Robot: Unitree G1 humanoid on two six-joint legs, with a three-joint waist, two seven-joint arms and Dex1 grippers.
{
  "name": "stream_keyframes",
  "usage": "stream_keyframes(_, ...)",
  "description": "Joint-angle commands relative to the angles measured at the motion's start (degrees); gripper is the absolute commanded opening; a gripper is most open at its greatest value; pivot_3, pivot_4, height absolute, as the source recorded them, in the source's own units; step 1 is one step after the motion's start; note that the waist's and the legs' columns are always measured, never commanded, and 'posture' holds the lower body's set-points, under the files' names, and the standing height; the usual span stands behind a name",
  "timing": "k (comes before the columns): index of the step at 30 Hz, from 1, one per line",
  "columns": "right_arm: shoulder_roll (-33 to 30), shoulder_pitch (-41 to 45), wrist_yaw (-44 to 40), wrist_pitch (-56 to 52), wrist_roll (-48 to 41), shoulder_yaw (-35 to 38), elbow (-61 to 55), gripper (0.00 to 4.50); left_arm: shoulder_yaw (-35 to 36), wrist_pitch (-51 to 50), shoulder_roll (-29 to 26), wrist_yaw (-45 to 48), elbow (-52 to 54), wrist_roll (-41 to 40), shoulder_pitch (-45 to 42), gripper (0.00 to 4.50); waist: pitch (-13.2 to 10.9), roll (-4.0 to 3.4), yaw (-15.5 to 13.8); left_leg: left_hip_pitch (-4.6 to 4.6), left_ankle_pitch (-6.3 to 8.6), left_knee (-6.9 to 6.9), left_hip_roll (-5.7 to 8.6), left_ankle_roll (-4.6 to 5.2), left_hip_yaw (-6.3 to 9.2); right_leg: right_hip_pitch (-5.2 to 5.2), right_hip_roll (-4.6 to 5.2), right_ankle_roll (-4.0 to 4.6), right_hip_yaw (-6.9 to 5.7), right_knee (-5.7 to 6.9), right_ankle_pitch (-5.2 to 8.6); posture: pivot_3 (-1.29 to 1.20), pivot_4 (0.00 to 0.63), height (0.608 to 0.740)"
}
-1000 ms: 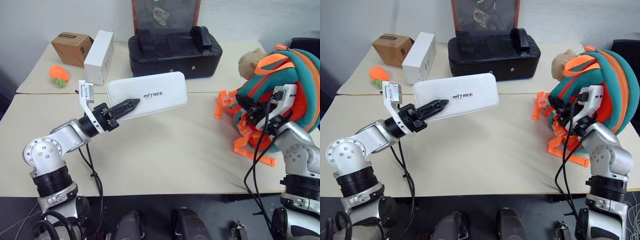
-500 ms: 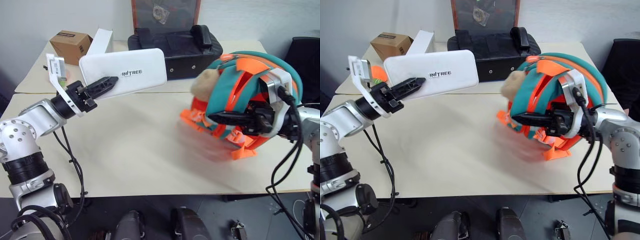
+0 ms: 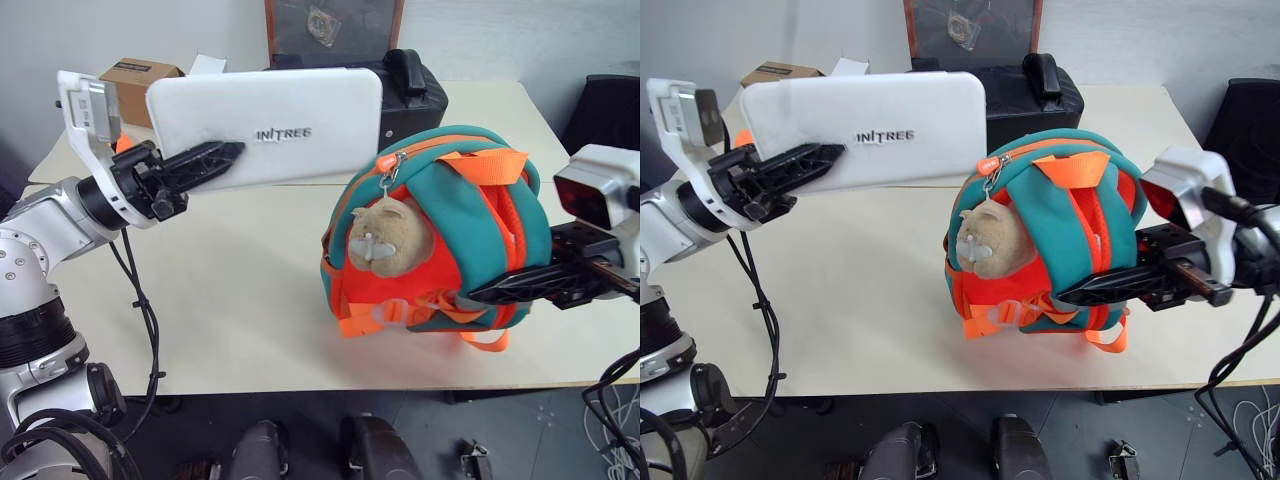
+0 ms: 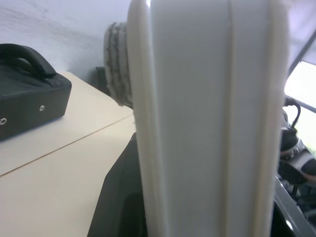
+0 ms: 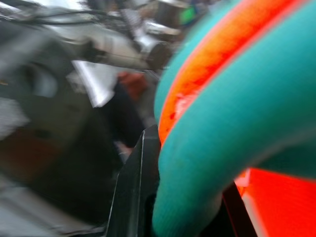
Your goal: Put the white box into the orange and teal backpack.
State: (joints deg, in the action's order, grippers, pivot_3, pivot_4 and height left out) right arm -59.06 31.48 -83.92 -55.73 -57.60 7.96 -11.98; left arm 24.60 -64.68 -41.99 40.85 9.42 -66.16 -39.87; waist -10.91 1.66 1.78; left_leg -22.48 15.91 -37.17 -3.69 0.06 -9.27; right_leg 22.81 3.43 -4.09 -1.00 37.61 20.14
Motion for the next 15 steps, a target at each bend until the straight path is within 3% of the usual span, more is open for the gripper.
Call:
stream_keyframes(1, 1.18, -3.82, 1.67, 3.78, 1.93, 1.44, -2.7, 0.01, 1.59, 2.49, -5.5, 4.37, 4.9, 1.36, 3.79, 1.34, 0.0, 0.0, -0.02, 0.02, 0.0, 0.01, -0.01, -0.01, 0.0, 0.0, -0.01, 0.0, 0.0, 0.01, 0.0, 0.0, 0.15, 0.74)
stream_keyframes(7, 2.31, -10.45, 3.28, 5.59, 1.94, 2.3, -7.01, 0.01, 5.54, 3.7, -10.95, 5.72, 9.05, 0.12, 11.22, 1.34, 0.0, 0.0, -0.12, 0.02, 0.03, 0.05, 0.0, 0.01, 0.02, -0.01, 0.04, 0.03, 0.01, -0.01, 0.02, 0.0, 0.15, 0.74)
stream_keyframes(15, 5.11, -13.97, 7.43, 8.99, 5.6, -0.13, -8.23, 0.01, 6.09, 4.25, -11.87, 5.18, 11.87, -2.61, 13.84, 1.34, -0.03, 0.05, -0.15, 0.1, 0.03, 0.06, 0.02, 0.04, 0.11, -0.14, 0.09, 0.04, -0.03, 0.0, 0.02, 0.0, 0.15, 0.74)
